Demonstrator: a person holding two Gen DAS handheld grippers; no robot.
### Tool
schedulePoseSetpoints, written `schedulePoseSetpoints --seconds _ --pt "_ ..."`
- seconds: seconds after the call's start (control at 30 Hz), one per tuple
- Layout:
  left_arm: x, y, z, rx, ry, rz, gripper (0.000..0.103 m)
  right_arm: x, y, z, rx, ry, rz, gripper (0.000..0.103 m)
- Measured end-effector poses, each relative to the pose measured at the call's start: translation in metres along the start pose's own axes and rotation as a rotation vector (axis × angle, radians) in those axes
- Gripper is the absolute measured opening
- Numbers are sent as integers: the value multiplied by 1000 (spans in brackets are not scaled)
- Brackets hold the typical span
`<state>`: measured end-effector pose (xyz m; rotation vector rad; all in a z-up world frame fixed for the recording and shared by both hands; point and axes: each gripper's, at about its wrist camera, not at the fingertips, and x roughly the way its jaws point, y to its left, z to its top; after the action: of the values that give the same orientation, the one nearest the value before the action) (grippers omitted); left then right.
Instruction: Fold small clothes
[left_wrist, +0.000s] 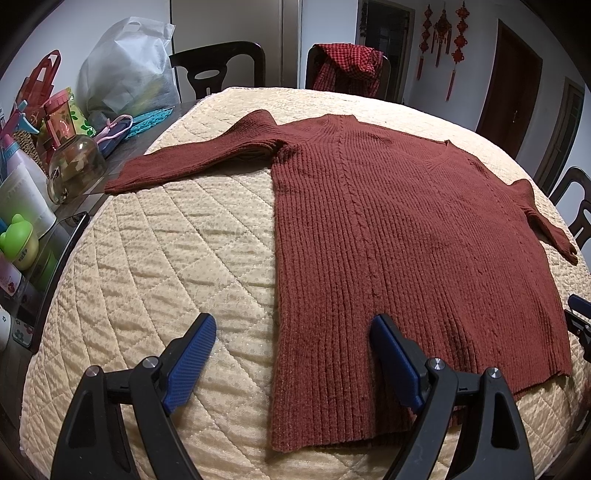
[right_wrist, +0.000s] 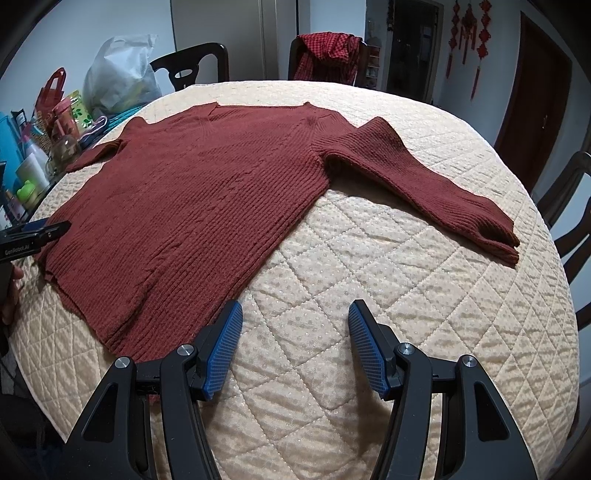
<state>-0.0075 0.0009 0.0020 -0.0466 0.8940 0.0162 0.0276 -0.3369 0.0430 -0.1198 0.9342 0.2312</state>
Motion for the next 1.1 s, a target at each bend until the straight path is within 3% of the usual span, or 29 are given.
schedulePoseSetpoints --seconds 1.1 --pt "0 6 5 4 5 17 88 -15 4 3 11 -16 4 60"
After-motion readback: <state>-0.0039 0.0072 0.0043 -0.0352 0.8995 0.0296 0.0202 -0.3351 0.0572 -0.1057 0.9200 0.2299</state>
